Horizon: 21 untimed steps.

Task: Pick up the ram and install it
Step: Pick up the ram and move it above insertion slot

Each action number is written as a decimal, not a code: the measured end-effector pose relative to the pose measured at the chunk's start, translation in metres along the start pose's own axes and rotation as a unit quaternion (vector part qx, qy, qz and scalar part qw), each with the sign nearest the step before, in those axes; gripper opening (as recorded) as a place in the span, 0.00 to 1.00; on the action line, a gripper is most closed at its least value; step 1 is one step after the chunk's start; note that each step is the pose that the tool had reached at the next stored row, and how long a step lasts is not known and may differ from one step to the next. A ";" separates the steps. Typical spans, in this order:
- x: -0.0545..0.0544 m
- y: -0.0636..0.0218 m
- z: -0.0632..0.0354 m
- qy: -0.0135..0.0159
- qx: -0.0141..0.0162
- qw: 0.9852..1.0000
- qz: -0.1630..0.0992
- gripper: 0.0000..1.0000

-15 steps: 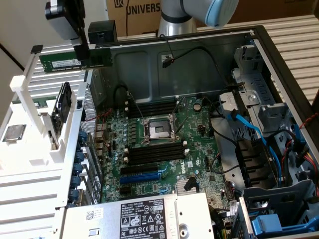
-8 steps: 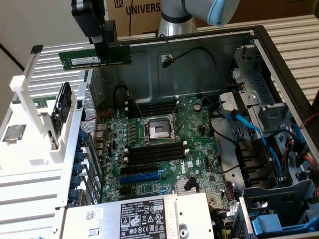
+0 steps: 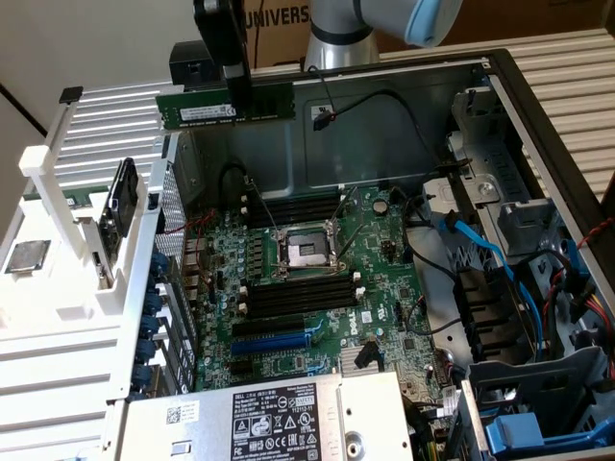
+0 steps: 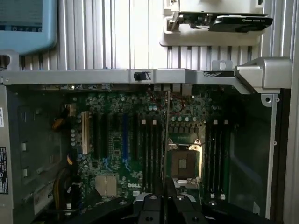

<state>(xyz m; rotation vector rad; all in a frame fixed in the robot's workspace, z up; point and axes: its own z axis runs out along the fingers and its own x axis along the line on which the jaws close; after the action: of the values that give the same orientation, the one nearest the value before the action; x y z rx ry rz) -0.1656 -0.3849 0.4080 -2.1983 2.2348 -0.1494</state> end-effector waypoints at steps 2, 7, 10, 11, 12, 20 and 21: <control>0.000 -0.0092 0.0016 0.000 0.000 1.000 0.000 0.13; -0.001 -0.0313 0.0077 0.000 0.000 1.000 0.000 0.13; -0.001 -0.0449 0.0125 0.000 0.000 1.000 0.000 0.13; -0.001 -0.0490 0.0142 0.000 0.000 1.000 0.000 0.13; 0.000 -0.0515 0.0159 -0.001 0.000 1.000 0.000 0.13; 0.015 -0.0569 0.0273 -0.022 0.000 1.000 0.001 0.13; 0.017 -0.0569 0.0287 -0.024 0.000 1.000 0.002 0.13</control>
<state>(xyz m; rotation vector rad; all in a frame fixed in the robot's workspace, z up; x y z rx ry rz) -0.1072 -0.4041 0.3845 -2.1740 2.2137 -0.0940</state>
